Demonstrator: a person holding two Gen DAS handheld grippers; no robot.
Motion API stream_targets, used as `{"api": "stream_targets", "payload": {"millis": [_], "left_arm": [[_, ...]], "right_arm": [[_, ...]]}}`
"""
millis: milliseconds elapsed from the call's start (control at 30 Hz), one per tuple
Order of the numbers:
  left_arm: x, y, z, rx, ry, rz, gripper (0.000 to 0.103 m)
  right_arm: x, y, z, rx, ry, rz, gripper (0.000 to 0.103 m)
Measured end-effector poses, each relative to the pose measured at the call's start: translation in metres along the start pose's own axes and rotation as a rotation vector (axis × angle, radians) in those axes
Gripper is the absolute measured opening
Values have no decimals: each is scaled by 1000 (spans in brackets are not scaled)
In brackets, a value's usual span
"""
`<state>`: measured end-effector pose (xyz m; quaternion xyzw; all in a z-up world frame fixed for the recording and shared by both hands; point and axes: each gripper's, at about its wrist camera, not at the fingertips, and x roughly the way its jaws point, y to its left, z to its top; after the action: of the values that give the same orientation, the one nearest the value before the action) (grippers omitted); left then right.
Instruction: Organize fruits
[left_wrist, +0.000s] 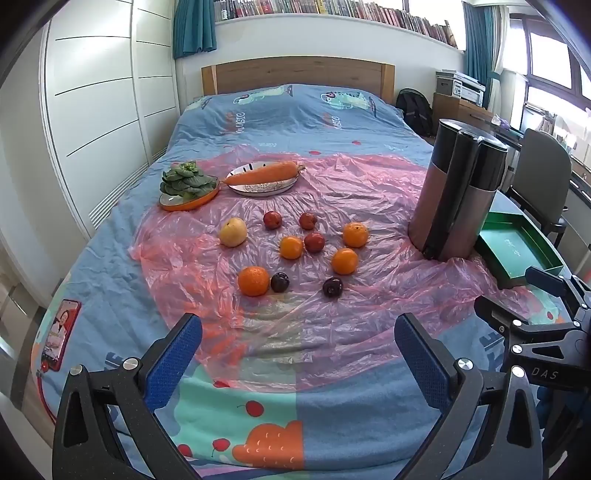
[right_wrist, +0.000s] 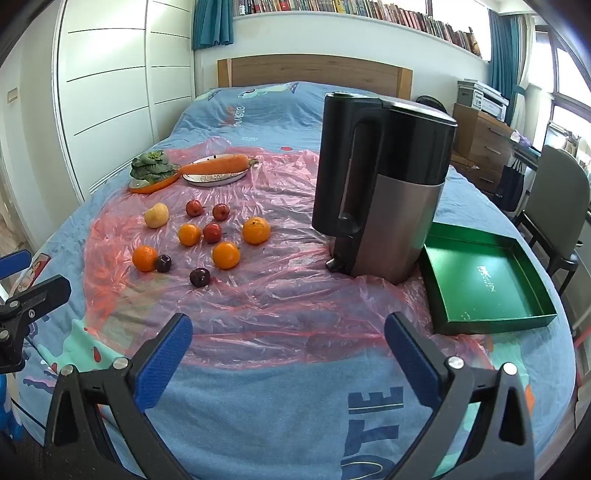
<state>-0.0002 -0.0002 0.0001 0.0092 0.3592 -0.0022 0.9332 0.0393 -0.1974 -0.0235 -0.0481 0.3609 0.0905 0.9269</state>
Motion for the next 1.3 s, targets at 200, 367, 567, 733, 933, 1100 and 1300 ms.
{"api": "stream_targets", "payload": {"millis": [200,367,567,733,933,1100,1300], "left_arm": [[3,-1,1,5,16,-3,102],[3,-3,-2,10,5,-6,102],[6,-2,-3,11,11,-11,102],[6,-4,-2,13,17,-8,102],[8,-3,-5,8,18,-7,102],[9,-2,-6,9,18,-1,102],[13,-2,-8,18,35,0,102]], "right_arm": [[1,-1,0,2,4,4,103],[1,-1,0,1,4,2,103],[2,-2,0,2,5,2,103],[3,-2,-1,2,5,3,103],[5,0,-3,2,8,5,103],[4,-2,-3,2,10,7,103],[5,-2,-3,1,11,6,103]]}}
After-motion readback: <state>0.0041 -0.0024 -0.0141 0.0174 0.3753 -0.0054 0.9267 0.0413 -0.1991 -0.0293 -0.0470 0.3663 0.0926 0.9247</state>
